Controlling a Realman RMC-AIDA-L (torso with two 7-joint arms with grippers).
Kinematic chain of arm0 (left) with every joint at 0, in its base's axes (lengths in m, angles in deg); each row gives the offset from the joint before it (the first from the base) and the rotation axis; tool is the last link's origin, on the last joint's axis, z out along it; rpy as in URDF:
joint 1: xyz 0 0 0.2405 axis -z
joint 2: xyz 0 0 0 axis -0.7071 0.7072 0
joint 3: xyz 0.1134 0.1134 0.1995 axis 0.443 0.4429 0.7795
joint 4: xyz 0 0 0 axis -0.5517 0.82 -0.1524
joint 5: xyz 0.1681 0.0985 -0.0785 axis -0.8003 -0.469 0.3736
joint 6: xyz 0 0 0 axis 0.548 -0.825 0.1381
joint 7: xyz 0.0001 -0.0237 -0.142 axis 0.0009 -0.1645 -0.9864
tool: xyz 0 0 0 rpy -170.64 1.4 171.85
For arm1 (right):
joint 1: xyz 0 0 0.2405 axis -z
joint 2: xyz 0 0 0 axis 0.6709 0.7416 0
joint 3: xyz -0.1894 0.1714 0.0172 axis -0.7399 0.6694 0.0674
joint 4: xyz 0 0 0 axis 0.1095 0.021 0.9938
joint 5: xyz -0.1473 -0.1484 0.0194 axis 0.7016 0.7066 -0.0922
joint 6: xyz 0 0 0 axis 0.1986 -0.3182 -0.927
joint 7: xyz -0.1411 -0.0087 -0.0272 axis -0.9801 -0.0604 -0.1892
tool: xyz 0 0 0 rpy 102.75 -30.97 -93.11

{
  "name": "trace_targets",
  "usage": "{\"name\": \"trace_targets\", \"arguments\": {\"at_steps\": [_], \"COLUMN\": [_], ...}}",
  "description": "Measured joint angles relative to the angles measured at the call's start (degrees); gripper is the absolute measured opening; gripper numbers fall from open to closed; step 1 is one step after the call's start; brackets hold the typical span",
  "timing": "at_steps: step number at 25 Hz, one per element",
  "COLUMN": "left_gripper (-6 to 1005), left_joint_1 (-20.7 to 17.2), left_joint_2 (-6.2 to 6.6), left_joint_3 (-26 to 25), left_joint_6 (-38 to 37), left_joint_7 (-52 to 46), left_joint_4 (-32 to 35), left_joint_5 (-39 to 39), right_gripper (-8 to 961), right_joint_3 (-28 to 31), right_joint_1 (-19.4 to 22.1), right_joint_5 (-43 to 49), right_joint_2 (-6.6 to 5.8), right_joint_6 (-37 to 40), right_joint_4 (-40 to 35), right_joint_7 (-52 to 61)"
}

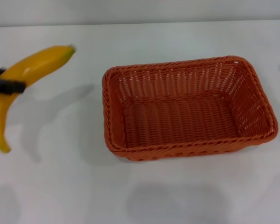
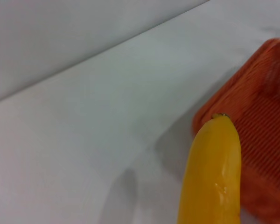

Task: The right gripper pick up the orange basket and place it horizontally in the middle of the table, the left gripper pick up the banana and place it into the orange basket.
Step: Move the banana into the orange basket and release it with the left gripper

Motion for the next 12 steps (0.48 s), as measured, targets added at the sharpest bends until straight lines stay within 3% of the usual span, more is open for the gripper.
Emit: {"name": "trace_targets", "arguments": {"at_steps": [7, 12], "left_gripper": [521, 521], "left_joint_1": [12.15, 20.51], "left_joint_2": [1.45, 0.84], "left_joint_3": [4.79, 12.09], "left_joint_6": [-0.03, -5.53], "left_joint_7": [-5.49, -7.94], "left_joint_4": [8.77, 16.69], "left_joint_5": [-0.06, -0.28], "right_gripper": [840, 840], "right_joint_3": [-0.33, -0.47], "right_joint_1": [-0.59, -0.63], "right_joint_5": [-2.68, -4.22], "right_joint_2": [-0.01, 0.00], "right_joint_6": [0.03, -0.03], "right_joint_4": [-0.01, 0.00], "right_joint_7": [-2.49, -4.32]}}
